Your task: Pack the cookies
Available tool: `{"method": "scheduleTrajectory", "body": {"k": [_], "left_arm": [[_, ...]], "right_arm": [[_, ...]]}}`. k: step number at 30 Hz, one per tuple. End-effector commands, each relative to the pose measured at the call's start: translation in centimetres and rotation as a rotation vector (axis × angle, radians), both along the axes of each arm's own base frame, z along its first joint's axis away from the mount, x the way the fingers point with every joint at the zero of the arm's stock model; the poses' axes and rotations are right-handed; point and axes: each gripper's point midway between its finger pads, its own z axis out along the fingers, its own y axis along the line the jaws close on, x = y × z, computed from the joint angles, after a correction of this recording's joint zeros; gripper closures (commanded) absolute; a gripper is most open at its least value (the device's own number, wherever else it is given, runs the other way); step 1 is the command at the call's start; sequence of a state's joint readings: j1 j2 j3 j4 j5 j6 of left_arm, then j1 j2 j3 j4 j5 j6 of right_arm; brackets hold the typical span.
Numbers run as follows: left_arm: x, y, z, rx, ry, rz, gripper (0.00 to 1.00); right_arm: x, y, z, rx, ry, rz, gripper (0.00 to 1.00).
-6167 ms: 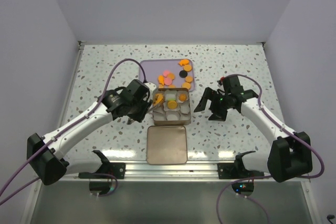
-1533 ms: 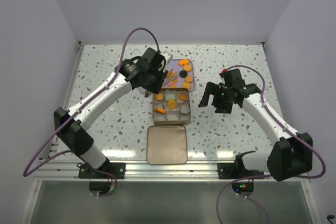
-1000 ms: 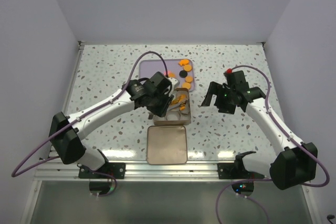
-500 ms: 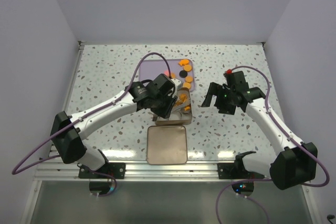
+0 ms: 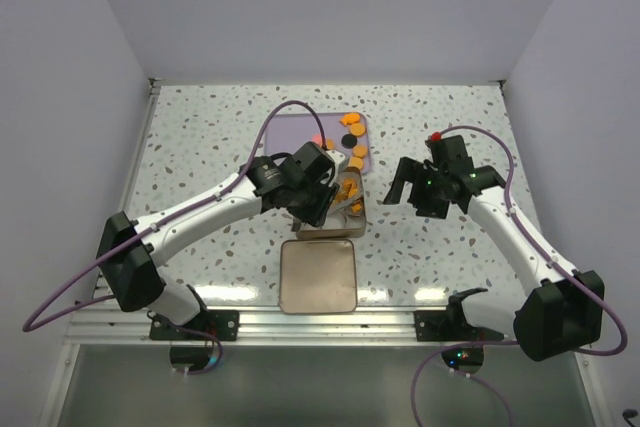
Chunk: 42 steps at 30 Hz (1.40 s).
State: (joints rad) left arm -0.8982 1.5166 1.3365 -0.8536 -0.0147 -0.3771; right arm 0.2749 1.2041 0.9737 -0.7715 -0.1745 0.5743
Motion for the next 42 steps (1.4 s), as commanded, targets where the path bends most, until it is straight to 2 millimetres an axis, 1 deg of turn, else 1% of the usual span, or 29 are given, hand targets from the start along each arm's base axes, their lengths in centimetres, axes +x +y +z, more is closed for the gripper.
{"method": "scheduleTrajectory", "body": {"k": [1, 13, 22, 29, 31, 32, 33, 35, 38, 41, 42], "left_arm": [[1.1, -1.3, 1.9, -0.059, -0.059, 0.016, 0.57], [1.8, -1.8, 2.9, -0.057, -0.071, 0.016, 0.57], [1.6, -1.4, 2.6, -0.033, -0.068, 0.002, 0.55], [1.6, -0.8, 3.0, -0.024, -0.082, 0.012, 0.55], [1.9, -0.9, 3.8, -0.031, -0.1, 0.017, 0.55], [2.1, -0.5, 4.0, -0.017, -0.11, 0.025, 0.55], [2.4, -0.6, 4.8, -0.023, -0.126, 0.029, 0.55], [2.9, -0.4, 5.6, -0.01, -0.151, 0.034, 0.55], [3.5, 0.1, 6.1, 0.017, -0.174, 0.042, 0.54], [4.6, 0.8, 6.6, 0.031, -0.191, 0.07, 0.54], [5.3, 1.2, 6.8, 0.031, -0.196, 0.09, 0.54]], "right_arm": [[-0.1, 0.0, -0.2, -0.005, 0.003, 0.021, 0.04], [0.0, 0.1, -0.3, -0.007, 0.001, 0.028, 0.04], [0.1, 0.0, -0.3, -0.013, -0.003, 0.029, 0.04], [0.1, 0.0, -0.4, -0.01, 0.002, 0.03, 0.04], [0.1, 0.1, -0.4, -0.01, -0.001, 0.033, 0.04], [0.1, 0.1, -0.4, -0.01, 0.001, 0.032, 0.04], [0.1, 0.1, -0.5, -0.01, 0.002, 0.032, 0.04], [0.0, 0.1, -0.6, -0.009, 0.006, 0.031, 0.04], [0.0, 0.1, -0.6, -0.008, 0.006, 0.032, 0.04], [0.0, 0.1, -0.7, -0.007, 0.008, 0.031, 0.04], [0.0, 0.1, -0.7, -0.007, 0.008, 0.031, 0.04]]}}
